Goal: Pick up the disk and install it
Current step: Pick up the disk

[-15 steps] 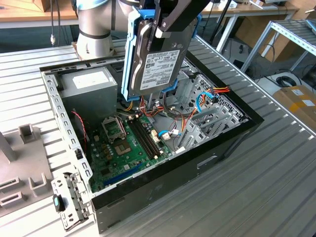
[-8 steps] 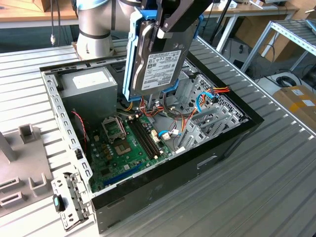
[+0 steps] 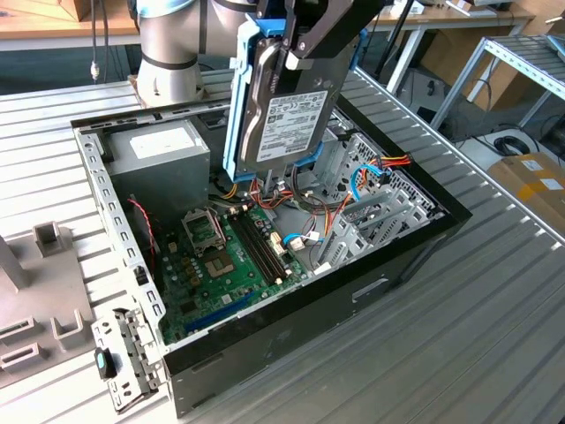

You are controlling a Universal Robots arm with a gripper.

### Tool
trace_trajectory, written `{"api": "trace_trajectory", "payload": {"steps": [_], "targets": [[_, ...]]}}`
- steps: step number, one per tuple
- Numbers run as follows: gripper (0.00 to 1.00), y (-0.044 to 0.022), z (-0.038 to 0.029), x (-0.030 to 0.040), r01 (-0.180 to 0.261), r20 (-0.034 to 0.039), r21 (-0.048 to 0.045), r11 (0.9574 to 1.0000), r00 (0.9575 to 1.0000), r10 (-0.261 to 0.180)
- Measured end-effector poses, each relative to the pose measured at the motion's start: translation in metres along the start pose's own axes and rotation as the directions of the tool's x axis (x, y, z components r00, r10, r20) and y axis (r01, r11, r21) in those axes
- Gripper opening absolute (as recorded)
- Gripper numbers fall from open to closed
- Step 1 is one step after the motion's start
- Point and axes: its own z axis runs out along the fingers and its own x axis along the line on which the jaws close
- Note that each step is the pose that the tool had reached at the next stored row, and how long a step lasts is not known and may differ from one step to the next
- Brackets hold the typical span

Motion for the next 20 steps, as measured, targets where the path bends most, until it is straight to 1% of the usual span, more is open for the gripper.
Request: {"api": "trace_trajectory", "payload": {"steps": [20], "targets": [[0.37,-0.0109,0.0008,0.0008,0.0,-0.0007,0.0,1.0,1.0,0.0]]}}
